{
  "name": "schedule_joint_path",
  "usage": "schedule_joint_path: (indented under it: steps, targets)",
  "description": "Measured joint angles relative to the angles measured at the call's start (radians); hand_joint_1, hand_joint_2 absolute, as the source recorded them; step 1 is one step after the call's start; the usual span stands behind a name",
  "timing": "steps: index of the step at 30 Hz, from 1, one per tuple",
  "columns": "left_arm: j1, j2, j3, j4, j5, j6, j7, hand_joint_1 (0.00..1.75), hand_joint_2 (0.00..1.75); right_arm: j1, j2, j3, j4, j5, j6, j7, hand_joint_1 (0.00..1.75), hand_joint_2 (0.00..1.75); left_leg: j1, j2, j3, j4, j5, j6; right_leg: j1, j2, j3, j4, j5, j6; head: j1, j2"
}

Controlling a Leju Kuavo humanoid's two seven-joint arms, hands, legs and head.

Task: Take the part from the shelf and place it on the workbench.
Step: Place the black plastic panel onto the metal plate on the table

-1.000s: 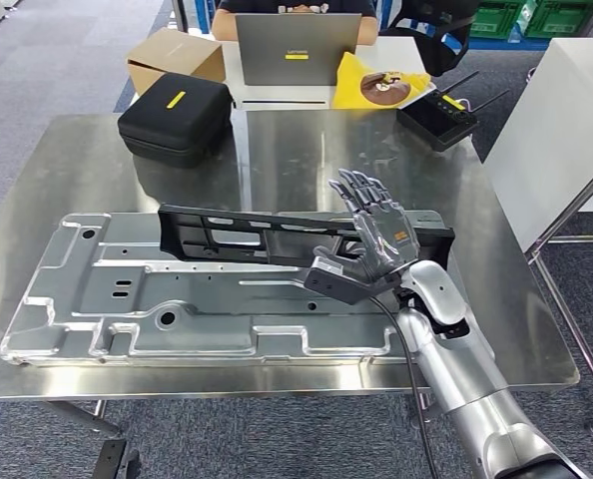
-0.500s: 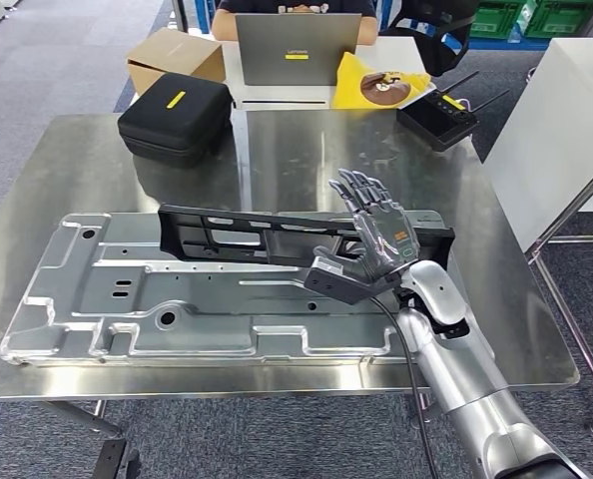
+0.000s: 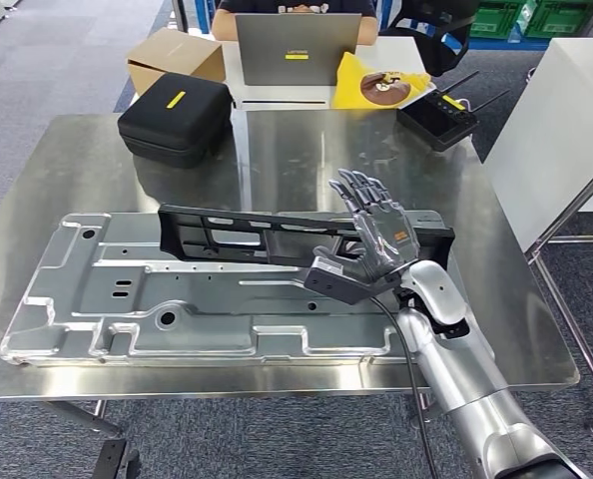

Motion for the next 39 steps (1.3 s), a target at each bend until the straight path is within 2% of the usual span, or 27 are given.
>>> schedule_joint_path:
  steps: [39]
  targets:
    - [0.000, 0.000, 0.000, 0.000, 0.000, 0.000, 0.000, 0.00, 0.00, 0.000, 0.000, 0.000, 0.000, 0.000, 0.000, 0.000, 0.00, 0.00, 0.000, 0.000, 0.000, 0.000, 0.000, 0.000, 0.000, 0.000, 0.000, 0.000, 0.000, 0.000, 0.000, 0.000]
